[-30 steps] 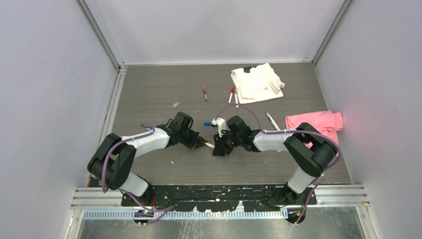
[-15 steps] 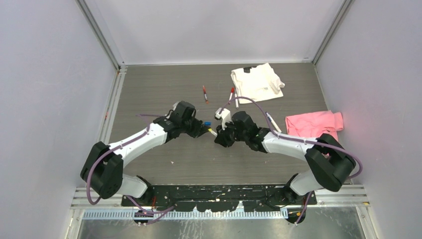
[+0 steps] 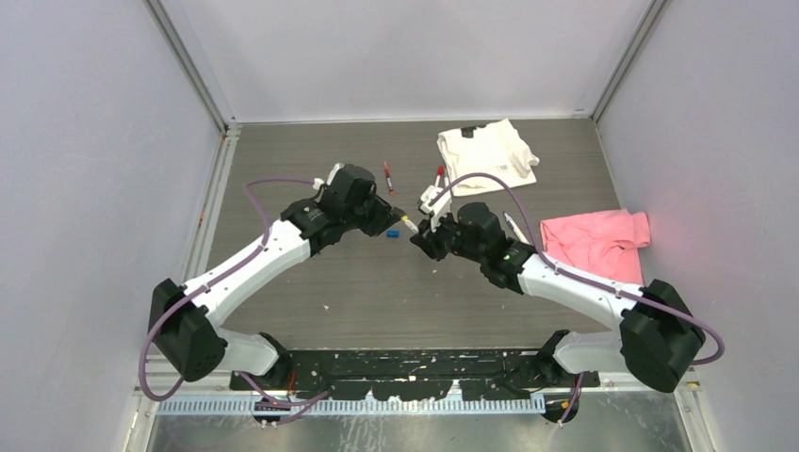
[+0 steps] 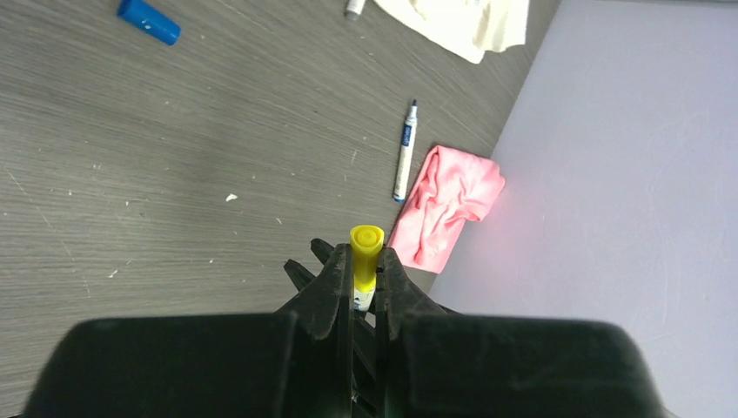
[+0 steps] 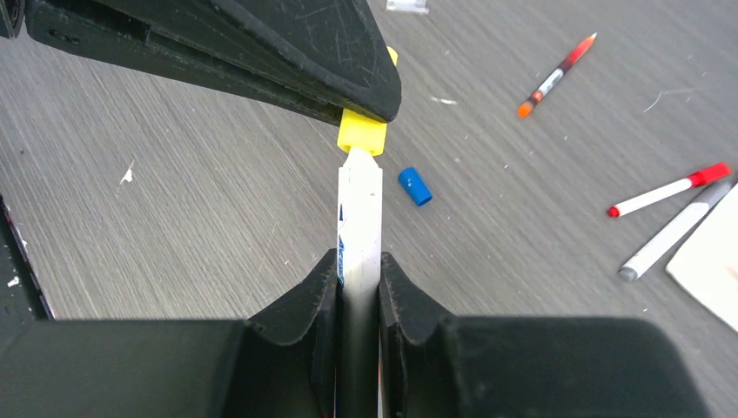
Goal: Insert the pens into the pen caps
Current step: Insert the pen cap onto the pen.
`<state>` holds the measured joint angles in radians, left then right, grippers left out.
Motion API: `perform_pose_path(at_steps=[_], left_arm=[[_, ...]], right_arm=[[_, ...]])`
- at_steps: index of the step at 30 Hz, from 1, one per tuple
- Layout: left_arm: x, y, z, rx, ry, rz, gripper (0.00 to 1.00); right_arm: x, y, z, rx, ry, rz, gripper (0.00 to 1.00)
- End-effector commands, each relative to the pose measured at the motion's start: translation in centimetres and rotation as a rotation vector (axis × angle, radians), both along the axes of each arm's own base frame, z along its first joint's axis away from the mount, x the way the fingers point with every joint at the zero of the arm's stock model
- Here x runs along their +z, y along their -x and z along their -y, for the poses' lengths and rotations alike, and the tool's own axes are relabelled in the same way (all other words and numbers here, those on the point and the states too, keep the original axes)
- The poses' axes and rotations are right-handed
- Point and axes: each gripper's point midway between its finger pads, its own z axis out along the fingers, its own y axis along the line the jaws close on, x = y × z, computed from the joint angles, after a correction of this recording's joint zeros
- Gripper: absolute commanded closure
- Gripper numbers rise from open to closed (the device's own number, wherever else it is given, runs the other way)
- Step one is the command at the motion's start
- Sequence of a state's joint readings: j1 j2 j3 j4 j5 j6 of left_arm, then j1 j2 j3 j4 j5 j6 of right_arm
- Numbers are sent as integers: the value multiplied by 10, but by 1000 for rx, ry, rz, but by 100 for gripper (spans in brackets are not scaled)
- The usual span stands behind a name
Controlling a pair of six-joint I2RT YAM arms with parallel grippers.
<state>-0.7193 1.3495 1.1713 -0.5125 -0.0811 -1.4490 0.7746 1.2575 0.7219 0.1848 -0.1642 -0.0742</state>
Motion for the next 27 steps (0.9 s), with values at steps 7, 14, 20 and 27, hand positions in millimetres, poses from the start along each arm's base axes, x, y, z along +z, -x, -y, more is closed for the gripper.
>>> perform_pose_path(at_steps=[7,14,20,27], left_arm=[[65,25,9,-87,21,156,95],[77,28,14,-96,50,185,87],[84,29,16,-100,71,205,79],[93,30,12,-101,82,244,68]], right_arm=[[93,1,-5,41,-163,272,99],[99,6,-2,44,-184,288,99],[103,9,0,47,-200,298,99],[101,12,3,42,-209,293,99]])
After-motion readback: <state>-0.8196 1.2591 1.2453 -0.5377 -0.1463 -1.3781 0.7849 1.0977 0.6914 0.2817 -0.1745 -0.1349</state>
